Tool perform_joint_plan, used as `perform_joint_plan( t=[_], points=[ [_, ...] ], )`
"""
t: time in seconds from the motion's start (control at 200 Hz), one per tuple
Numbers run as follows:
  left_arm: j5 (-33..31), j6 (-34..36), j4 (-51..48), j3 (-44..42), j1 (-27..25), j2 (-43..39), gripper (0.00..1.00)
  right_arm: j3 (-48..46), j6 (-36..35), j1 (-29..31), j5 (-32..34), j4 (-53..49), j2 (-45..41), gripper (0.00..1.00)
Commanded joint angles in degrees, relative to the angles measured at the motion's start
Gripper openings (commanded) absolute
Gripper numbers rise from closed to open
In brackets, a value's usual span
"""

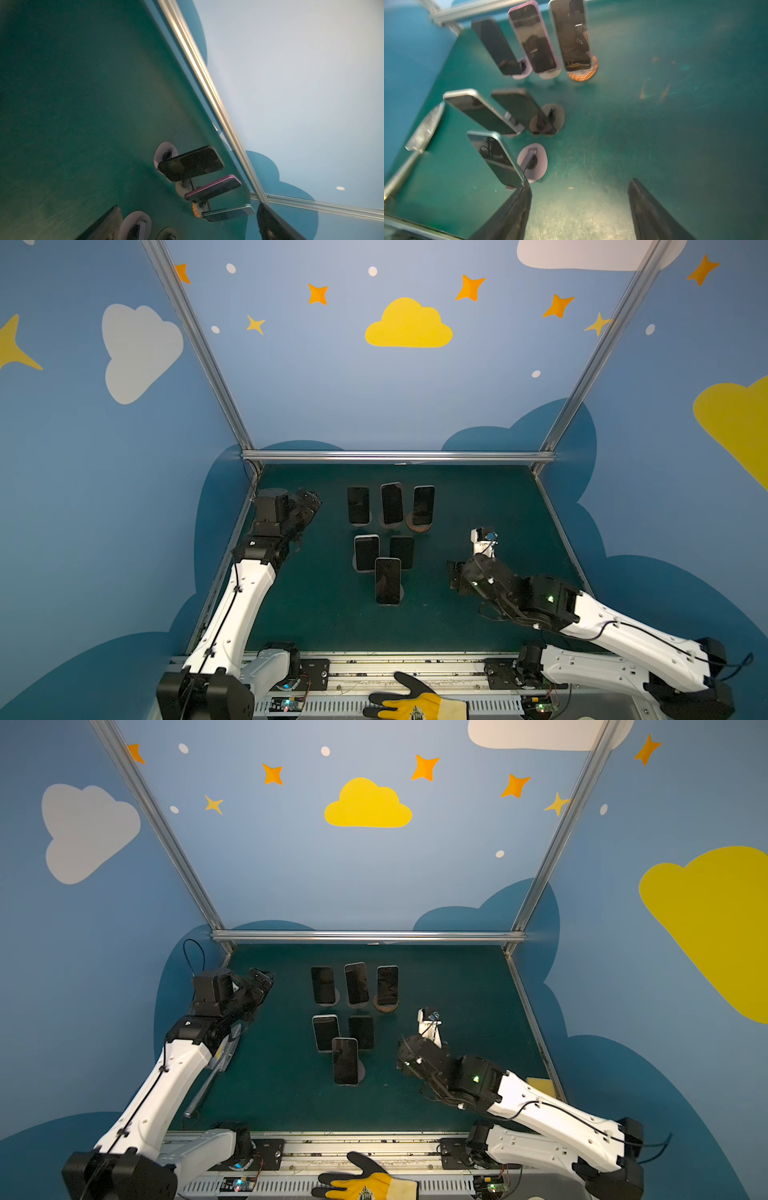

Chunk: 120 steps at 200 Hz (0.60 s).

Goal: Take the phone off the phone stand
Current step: 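Swing the right gripper toward the nearest light-blue phone while the left arm rises, then lower the right gripper over the light-blue phone's top edge and close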

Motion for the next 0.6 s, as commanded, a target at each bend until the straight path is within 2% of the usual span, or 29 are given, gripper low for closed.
perform_joint_plan(
  t=[0.0,0.035,0.075,0.155,0.25,0.345,0.446,0.596],
  points=[
    [-0.47,0.35,2.42,-2.26,-0.53,-1.67,1.00,3.87,1.24,5.06,6.28,0.58,5.42,0.77],
    [-1.30,1.16,1.39,-1.77,-0.62,-1.77,1.00,5.55,0.80,6.41,6.84,1.15,7.57,0.80],
    [-2.41,1.93,-0.12,-1.08,-0.62,-1.82,1.00,7.34,0.91,7.93,7.83,1.29,10.00,0.87],
    [-3.89,2.39,-1.22,-0.62,-0.59,-2.45,1.00,10.90,0.19,10.57,9.93,2.26,15.11,0.88],
    [-2.55,0.68,0.20,-1.71,-0.25,-3.42,1.00,15.00,1.31,13.01,14.09,1.62,20.81,0.89],
    [-1.00,-0.26,1.68,-2.60,-0.07,-3.89,1.00,17.25,2.85,14.64,20.76,3.90,25.94,0.91],
    [-1.66,0.04,1.02,-2.57,0.24,-3.93,1.00,21.33,3.48,15.14,21.18,3.64,30.35,0.92],
    [0.59,-1.23,1.77,-2.66,1.58,-3.37,1.00,28.00,11.55,14.96,21.26,-4.88,35.65,0.92]
  ],
)
